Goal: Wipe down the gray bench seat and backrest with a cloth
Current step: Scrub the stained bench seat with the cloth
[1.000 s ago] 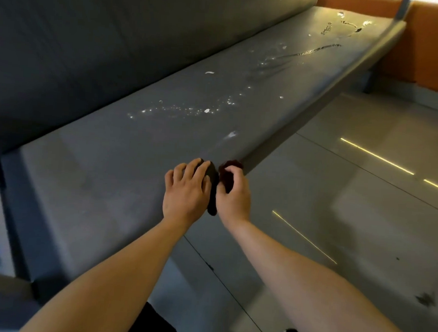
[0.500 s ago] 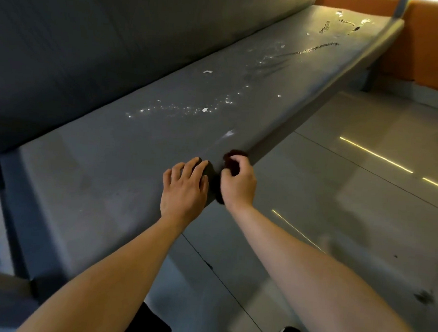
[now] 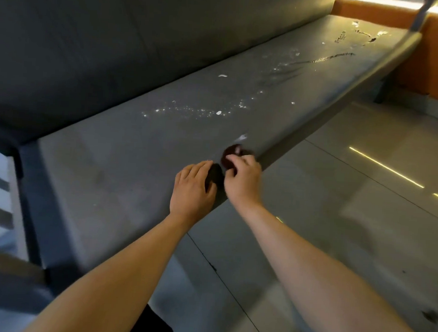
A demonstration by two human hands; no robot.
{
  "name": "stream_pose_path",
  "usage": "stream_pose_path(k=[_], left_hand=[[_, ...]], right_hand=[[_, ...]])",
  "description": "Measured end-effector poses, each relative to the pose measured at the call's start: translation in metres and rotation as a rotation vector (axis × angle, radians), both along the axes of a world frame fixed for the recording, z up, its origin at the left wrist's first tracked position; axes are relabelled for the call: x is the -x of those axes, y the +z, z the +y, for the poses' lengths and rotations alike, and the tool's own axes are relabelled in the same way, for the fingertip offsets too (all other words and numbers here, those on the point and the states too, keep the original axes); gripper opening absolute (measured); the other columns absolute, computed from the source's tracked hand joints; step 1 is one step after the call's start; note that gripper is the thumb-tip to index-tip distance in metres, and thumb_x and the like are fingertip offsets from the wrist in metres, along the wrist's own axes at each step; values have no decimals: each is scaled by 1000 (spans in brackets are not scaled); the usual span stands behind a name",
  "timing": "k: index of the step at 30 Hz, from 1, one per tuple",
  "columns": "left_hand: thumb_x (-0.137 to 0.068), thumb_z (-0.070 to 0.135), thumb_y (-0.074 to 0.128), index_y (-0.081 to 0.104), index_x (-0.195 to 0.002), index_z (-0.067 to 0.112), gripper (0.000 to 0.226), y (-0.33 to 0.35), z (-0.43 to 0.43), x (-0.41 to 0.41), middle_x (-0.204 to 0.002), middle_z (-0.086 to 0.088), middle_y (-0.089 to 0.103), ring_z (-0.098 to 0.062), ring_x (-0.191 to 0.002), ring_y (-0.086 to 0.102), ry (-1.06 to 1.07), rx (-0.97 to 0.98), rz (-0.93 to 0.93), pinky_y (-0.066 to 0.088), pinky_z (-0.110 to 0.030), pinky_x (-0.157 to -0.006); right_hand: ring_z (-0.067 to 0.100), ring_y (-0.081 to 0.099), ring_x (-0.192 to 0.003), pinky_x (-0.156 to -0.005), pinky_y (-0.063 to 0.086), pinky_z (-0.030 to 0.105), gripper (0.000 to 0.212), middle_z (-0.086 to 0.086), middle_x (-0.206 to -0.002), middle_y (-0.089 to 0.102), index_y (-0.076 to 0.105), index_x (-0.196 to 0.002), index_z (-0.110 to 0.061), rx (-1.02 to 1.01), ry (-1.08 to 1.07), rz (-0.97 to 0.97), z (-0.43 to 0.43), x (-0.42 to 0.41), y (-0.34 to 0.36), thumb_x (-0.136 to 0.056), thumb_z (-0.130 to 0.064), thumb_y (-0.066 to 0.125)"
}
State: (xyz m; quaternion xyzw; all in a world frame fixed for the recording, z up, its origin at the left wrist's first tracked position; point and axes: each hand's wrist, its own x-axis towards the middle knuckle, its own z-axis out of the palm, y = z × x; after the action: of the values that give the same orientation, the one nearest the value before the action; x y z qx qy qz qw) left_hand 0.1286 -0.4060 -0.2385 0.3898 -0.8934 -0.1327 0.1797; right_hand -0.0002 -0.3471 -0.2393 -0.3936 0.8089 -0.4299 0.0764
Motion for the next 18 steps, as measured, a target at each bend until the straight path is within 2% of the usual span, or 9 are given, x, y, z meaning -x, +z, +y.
stream_pose_path(k=[3, 5, 7, 10, 13, 18], left_hand=[[-102, 30, 52, 43, -151, 18, 51, 11, -1, -17, -153, -1, 45, -23, -141, 33, 50, -112, 100, 32, -36, -116], [-104, 34, 47, 42, -152, 20, 51, 13, -3, -43, -158, -2, 38, -27, -144, 26, 104, 5, -46, 29, -43, -118], [-105, 45, 42, 42, -151, 25, 51, 12, -2, -70, -160, 0, 35, -28, -145, 24, 168, 38, -141, 24, -45, -118], [-104, 51, 39, 41, -152, 26, 54, 11, 2, -85, -160, 1, 37, -26, -144, 28, 192, 6, -146, 24, -45, -120], [-103, 44, 45, 42, -152, 21, 54, 14, 6, -84, -158, 0, 41, -24, -142, 32, 212, -41, -68, 26, -43, -120], [-98, 14, 55, 45, -149, 9, 53, 19, 13, -102, -153, -9, 46, -26, -142, 35, 275, -192, 194, 27, -38, -121]], right_hand=[[27, 52, -116, -106, 41, 36, 38, 6, -128, 63, 69, -130, -19, -49, 255, 98, -12, -34, 11, -97, -12, 52], [29, 54, -114, -105, 41, 37, 41, 8, -127, 64, 68, -131, -19, -98, 345, 182, -20, -23, 18, -94, -10, 53], [33, 50, -116, -104, 44, 41, 44, 10, -133, 62, 64, -136, -19, -166, 309, 274, -25, -4, 20, -94, -8, 52], [36, 44, -125, -106, 43, 45, 44, 8, -142, 55, 56, -142, -18, -260, 121, 307, -34, 10, 26, -99, -10, 49], [34, 46, -124, -101, 47, 44, 42, 9, -138, 59, 58, -140, -18, -259, 165, 288, -46, -21, 29, -100, -11, 47], [30, 55, -115, -96, 52, 43, 38, 9, -127, 66, 65, -133, -21, -181, 377, 233, -59, -93, 28, -98, -15, 50]])
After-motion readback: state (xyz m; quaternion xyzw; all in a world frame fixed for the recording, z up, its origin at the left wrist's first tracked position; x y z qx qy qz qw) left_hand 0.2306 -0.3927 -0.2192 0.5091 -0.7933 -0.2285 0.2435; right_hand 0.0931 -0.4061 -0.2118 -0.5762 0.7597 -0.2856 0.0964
